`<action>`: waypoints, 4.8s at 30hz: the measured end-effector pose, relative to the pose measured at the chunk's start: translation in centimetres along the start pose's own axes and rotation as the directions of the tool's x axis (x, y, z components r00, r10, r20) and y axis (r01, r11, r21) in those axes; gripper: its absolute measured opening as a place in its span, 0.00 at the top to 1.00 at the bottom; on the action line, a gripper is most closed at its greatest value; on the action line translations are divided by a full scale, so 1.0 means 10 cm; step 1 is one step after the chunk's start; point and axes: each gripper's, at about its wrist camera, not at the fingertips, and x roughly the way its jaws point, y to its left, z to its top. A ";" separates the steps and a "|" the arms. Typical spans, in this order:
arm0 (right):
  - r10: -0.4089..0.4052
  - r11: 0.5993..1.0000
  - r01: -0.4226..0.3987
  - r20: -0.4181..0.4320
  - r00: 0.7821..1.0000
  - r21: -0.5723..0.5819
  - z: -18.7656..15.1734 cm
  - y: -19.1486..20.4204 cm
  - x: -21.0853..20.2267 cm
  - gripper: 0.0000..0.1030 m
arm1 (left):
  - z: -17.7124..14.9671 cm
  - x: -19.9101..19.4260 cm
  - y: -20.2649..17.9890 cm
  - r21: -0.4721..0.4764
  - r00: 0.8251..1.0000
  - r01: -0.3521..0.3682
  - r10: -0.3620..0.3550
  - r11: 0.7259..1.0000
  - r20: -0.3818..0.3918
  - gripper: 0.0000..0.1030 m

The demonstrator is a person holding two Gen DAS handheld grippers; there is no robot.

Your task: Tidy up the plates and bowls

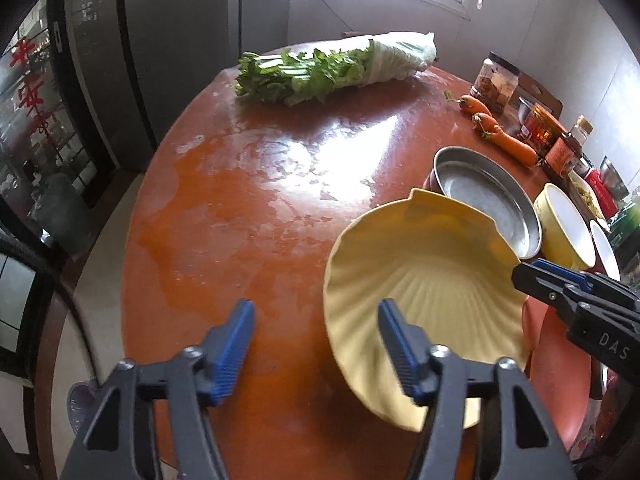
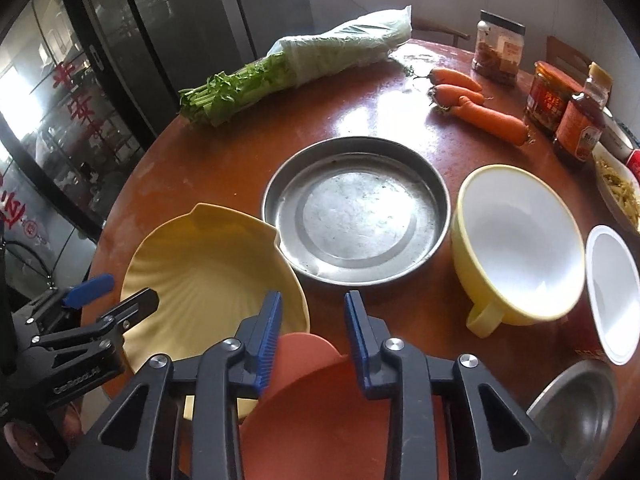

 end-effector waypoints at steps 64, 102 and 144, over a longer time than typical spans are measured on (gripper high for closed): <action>0.075 0.994 -0.068 0.075 0.994 -0.088 -0.26 0.64 -0.21 0.68 | 0.30 -0.23 0.30 -0.078 0.989 0.020 -0.009 0.997 0.144 0.49; 0.040 0.995 -0.059 0.215 0.976 0.083 -1.58 -0.28 -1.25 0.53 | -0.79 -0.74 -1.01 0.139 0.975 0.169 -0.186 0.976 0.122 0.39; -0.046 0.995 0.024 0.235 0.971 0.097 -1.56 -0.34 -0.94 0.67 | -0.86 -0.46 -1.18 0.203 0.983 0.129 -0.153 0.971 0.106 0.55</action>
